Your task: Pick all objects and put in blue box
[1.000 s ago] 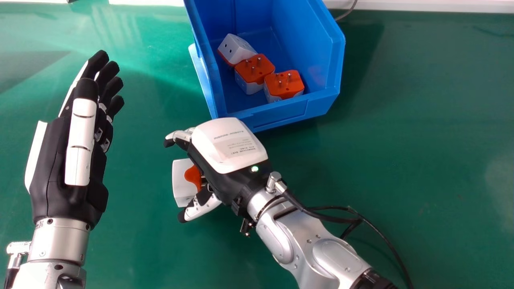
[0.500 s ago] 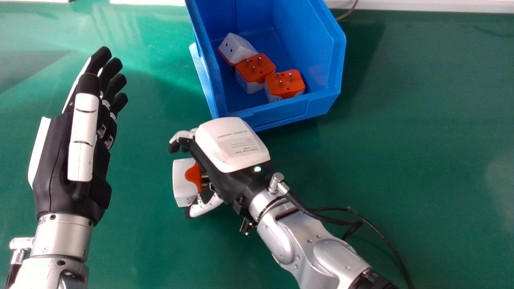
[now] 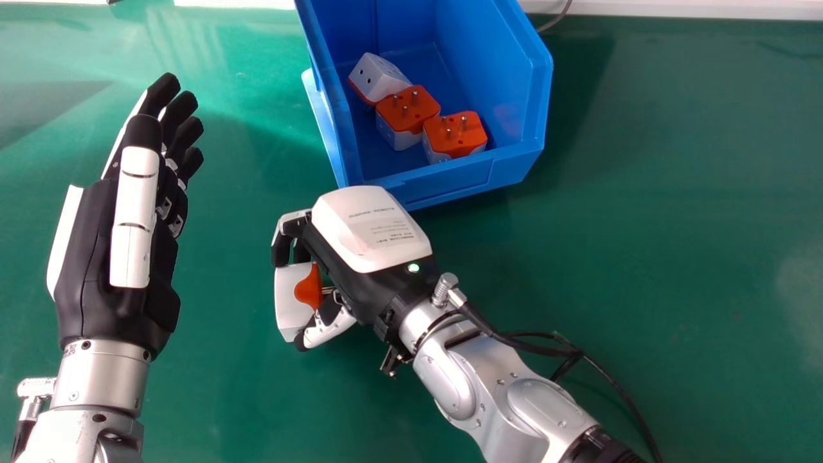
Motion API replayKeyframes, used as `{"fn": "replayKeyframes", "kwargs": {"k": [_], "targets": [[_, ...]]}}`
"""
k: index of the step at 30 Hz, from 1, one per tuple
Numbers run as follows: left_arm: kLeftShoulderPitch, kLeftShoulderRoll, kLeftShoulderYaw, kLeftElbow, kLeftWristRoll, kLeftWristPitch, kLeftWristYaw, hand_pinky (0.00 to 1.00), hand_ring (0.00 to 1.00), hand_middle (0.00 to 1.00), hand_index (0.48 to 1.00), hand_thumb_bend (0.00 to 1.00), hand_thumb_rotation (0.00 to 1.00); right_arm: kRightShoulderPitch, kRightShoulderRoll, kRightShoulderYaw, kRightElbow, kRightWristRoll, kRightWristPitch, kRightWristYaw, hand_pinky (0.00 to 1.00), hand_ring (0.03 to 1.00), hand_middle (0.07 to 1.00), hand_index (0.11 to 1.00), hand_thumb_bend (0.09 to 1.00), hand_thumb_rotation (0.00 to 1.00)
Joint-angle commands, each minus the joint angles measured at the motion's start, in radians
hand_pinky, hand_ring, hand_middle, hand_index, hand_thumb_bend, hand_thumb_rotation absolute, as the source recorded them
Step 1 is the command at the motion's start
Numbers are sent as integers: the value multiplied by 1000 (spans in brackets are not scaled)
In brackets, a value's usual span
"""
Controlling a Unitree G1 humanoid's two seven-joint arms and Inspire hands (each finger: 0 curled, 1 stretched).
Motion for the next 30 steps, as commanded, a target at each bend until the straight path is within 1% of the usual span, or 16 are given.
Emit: {"fn": "replayKeyframes", "kwargs": {"k": [1,4,6,9,14,17,20,23,26,30], "targets": [[-7,2,-2,-37,4,-4,4,964,945,932,915,625,882,-19,1,-2,-28,-1,-12,-10,331,440,526,536,529,16],[-6,3,-3,-42,5,-2,6,962,943,931,914,625,881,-16,4,-7,-28,11,-17,-8,327,437,527,532,522,13],[-6,3,-3,-44,4,1,6,958,942,929,913,626,880,-15,4,-8,-29,11,-18,-13,324,436,528,529,516,10],[-7,2,-5,-46,6,3,10,959,943,930,914,626,880,-13,6,-11,-33,16,-16,-6,322,435,527,527,511,8],[-9,4,-6,-47,3,5,10,957,942,930,913,625,880,-11,1,-6,-50,14,-4,14,321,433,526,525,508,6],[-10,1,-8,-54,5,14,16,962,945,932,916,620,884,-8,-4,-4,-60,10,-4,19,319,432,527,520,503,4],[-13,2,-8,-50,2,12,12,959,943,931,917,617,885,-1,-7,-5,-76,14,-2,33,317,430,526,518,501,3],[-14,3,-7,-44,5,9,12,967,948,935,920,617,886,10,-13,-7,-96,20,-6,42,316,429,526,518,499,2],[-17,0,-8,-42,5,10,14,972,950,936,921,619,886,25,-20,-11,-124,30,-7,65,314,428,524,518,498,2],[-22,-4,-12,-37,13,8,19,972,950,937,920,620,886,48,-31,-11,-174,22,8,89,314,429,526,517,496,1]]}}
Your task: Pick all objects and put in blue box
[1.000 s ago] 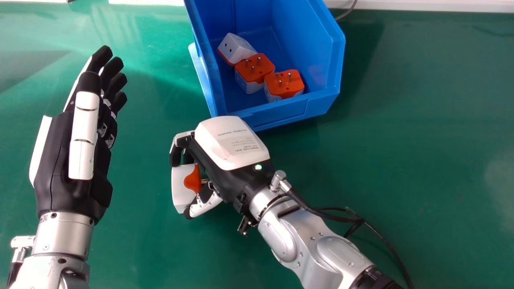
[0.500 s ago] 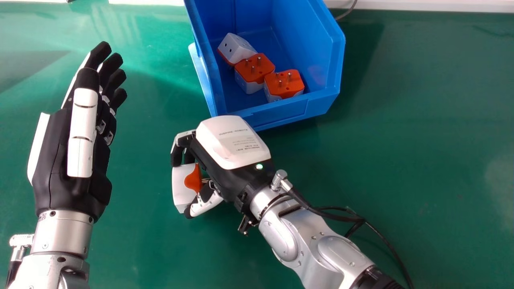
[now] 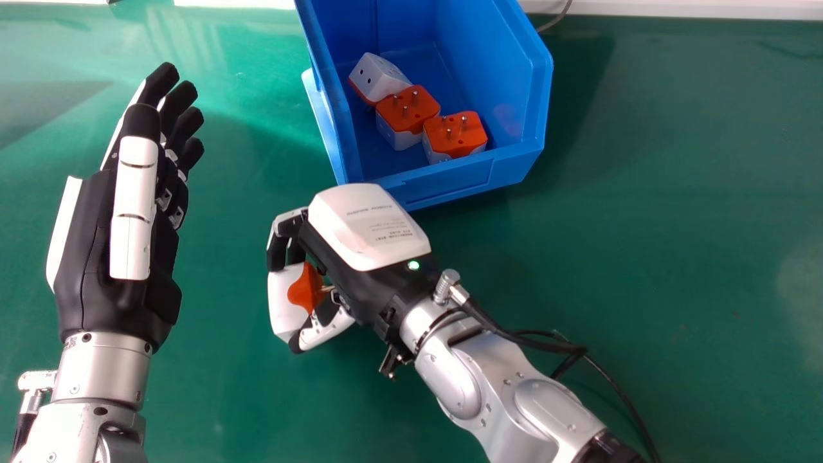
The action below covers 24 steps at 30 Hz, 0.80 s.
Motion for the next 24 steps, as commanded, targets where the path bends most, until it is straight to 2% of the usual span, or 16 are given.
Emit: {"fn": "replayKeyframes", "kwargs": {"k": [1,7,11,13,17,20,24], "targets": [[-11,2,-6,-12,12,-14,0,972,950,937,920,620,886,9,-4,-9,-61,5,3,9,314,429,526,517,496,1],[-16,4,-6,-15,11,-13,0,966,947,934,915,619,887,61,-27,-9,-156,3,4,33,312,426,522,519,494,0],[-18,6,-6,-14,6,-12,-5,971,949,937,916,612,889,89,-37,-8,-212,-3,13,51,311,424,517,523,493,0],[-20,6,-6,-15,9,-11,-3,971,950,937,915,610,889,100,-39,-9,-233,-2,13,55,310,424,514,525,493,0],[-19,9,-3,-18,7,-6,-4,970,950,937,918,609,888,124,-52,-10,-274,1,-4,51,311,423,511,526,493,0],[-19,7,-5,-24,9,-2,0,976,954,941,923,610,890,143,-65,-8,-320,-2,4,78,312,422,509,526,493,0],[-21,9,-5,-21,11,-4,-1,978,954,942,925,609,892,179,-82,-13,-387,3,2,101,314,423,507,526,493,0]]}}
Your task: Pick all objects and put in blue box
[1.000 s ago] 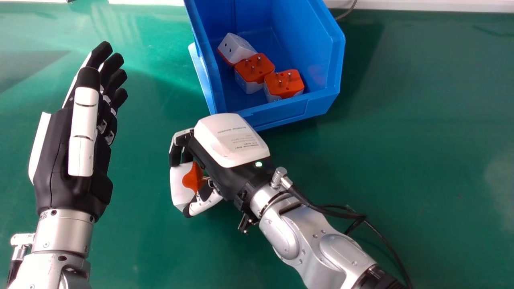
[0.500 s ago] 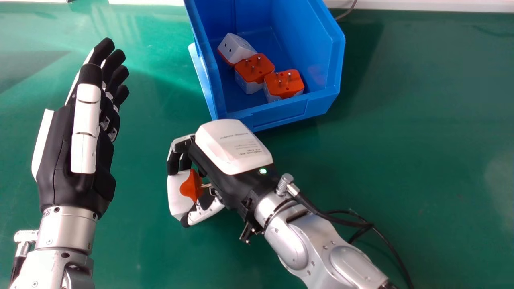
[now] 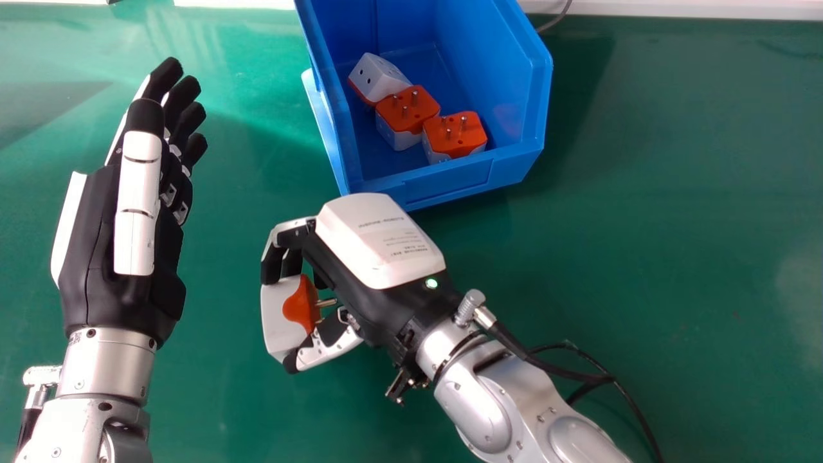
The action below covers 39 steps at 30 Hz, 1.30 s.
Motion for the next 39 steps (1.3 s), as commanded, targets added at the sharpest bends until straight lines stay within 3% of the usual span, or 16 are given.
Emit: {"fn": "replayKeyframes", "kwargs": {"k": [1,9,16,19,23,26,30,34,39], "targets": [[-11,11,0,-21,12,-10,-2,976,953,941,926,605,895,20,-8,-12,-75,7,-14,9,315,423,507,525,493,0],[-17,22,3,-21,13,-3,-5,986,958,943,926,604,907,79,-42,-40,-199,-1,-9,37,326,427,500,521,493,0],[-32,25,2,-14,14,1,0,995,964,947,927,616,908,112,-66,-70,-287,7,-7,77,353,437,497,512,496,0],[-36,30,5,-6,12,-3,-6,996,965,948,927,625,904,127,-73,-85,-317,17,-7,99,362,442,499,508,497,0],[-43,29,0,-14,15,6,4,997,968,951,929,631,901,155,-91,-107,-361,32,-25,108,365,444,499,508,497,0],[-49,30,0,-10,16,2,4,995,968,951,928,634,899,177,-100,-119,-391,49,-30,119,363,442,498,508,497,0],[-54,29,3,-9,19,5,8,997,974,957,928,634,901,208,-108,-136,-433,60,-32,135,344,431,489,514,495,0],[-57,31,8,-4,15,0,2,998,977,959,926,636,903,242,-119,-155,-483,77,-36,153,337,424,483,521,494,0],[-59,29,13,4,23,-7,6,999,979,960,924,640,902,278,-130,-184,-517,110,-73,139,329,417,479,530,492,0]]}}
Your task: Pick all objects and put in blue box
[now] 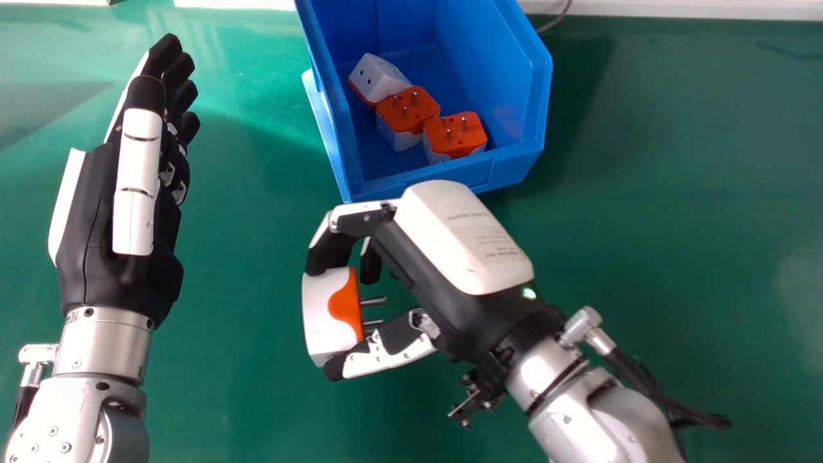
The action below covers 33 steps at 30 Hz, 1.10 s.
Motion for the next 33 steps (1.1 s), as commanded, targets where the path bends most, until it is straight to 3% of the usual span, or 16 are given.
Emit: {"fn": "replayKeyframes", "kwargs": {"k": [1,4,9,13,20,23,29,33], "targets": [[-10,3,7,-2,9,-21,1,999,979,960,924,640,902,13,-1,-19,-53,25,-37,-17,329,417,479,530,492,0],[-11,1,9,1,3,-21,-4,999,978,960,924,646,900,31,-14,-40,-77,45,-59,-11,328,416,477,533,492,0],[-12,6,9,6,9,-25,-10,1000,981,962,924,656,890,57,-50,-89,-139,66,-72,21,321,410,473,540,490,0],[-16,6,12,15,0,-27,-18,1000,985,967,927,659,892,82,-56,-133,-201,69,-42,47,310,406,471,546,488,0],[-19,4,12,29,4,-34,-27,1000,989,970,929,660,890,43,-37,-197,-222,56,-33,32,313,407,474,548,489,0],[-19,5,14,41,7,-49,-35,1000,991,971,929,654,892,8,-35,-219,-210,55,-35,29,310,404,477,552,488,0],[-9,0,4,29,20,-52,-26,1000,991,973,932,658,893,-72,-20,-246,-176,33,-14,22,307,402,480,558,488,0],[-8,-7,5,38,11,-57,-30,1000,990,972,932,657,896,-149,-13,-257,-132,20,-20,3,303,400,481,559,487,0]]}}
